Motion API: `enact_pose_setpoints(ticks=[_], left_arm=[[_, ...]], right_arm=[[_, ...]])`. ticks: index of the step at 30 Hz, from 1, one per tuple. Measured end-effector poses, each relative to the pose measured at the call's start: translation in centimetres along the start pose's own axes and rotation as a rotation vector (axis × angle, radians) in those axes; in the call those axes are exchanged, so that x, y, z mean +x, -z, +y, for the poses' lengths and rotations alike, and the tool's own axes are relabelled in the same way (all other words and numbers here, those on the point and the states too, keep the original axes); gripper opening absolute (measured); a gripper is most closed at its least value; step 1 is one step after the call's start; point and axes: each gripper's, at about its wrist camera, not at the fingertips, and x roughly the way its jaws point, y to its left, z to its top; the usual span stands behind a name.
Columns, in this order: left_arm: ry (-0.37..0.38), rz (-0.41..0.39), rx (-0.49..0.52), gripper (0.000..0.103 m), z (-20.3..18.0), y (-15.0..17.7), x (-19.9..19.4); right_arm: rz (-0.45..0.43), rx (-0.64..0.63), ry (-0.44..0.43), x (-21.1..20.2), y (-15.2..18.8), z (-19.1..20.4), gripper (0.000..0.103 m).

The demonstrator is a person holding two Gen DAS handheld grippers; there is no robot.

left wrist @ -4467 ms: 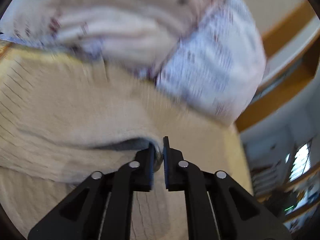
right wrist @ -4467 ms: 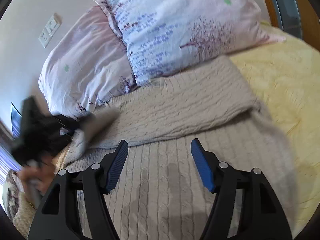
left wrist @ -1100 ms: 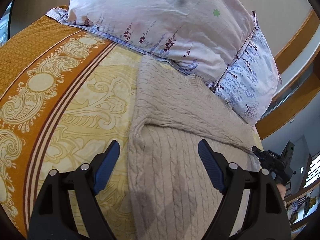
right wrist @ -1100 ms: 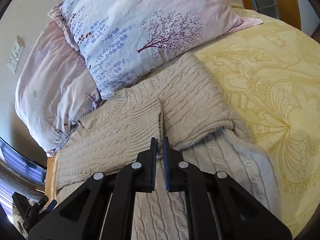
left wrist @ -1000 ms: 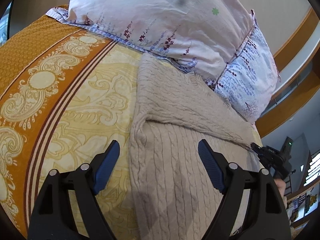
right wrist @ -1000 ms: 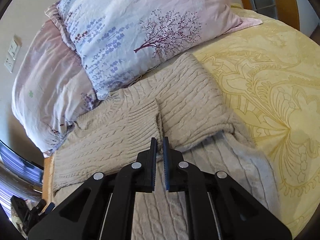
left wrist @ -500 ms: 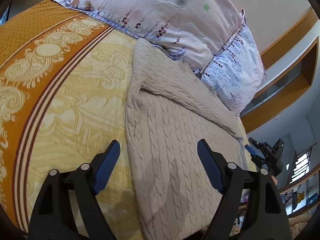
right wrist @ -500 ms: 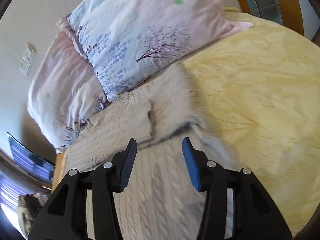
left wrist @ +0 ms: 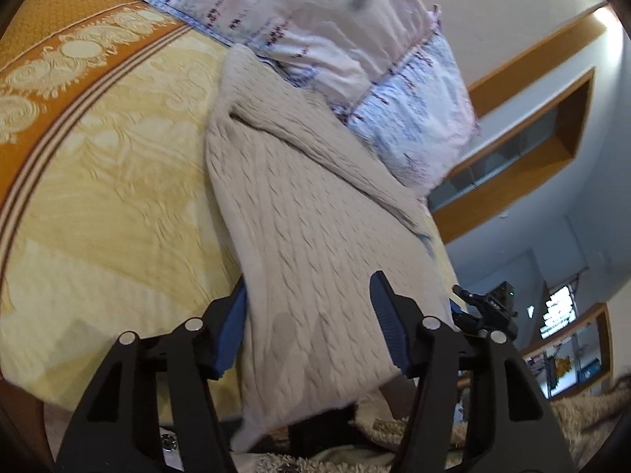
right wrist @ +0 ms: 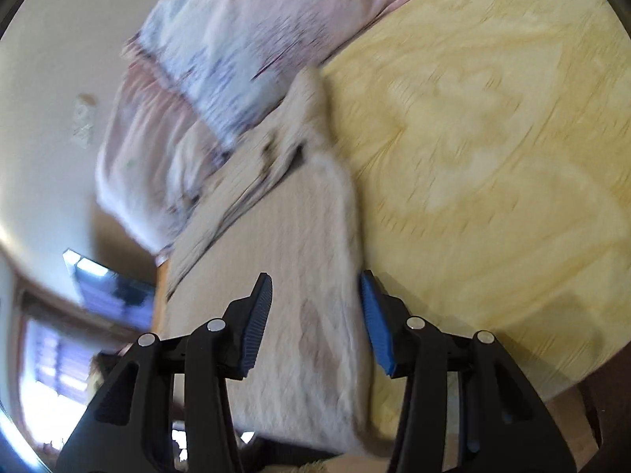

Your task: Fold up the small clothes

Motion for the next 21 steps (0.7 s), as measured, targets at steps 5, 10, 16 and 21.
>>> enact_pose_setpoints(ticks=[5,10,16,21], left_arm=[[0.078,0.016,0.039,0.059,-0.7,2.1,-1.0],[0.133,0.052,0.031,0.059,-0.4,4.1,-1.4],[0.158,0.074,0.034,0.058,-0.4,5.7,-1.2],[0.104,0.125,0.058,0.056,-0.6,6.7,-0.2]], right_arm=[[0.062,-0.037,-0.150,-1.0,2.3,0.1,0.048],[0.115,-0.076,-0.219,-2.1,4.3,-0.5,0.048],[0.216,-0.124,-0.191,-1.5,6.4,-0.6,0.048],[0.244,-0.121,-0.160,0.0,7.0,-1.0,0.044]])
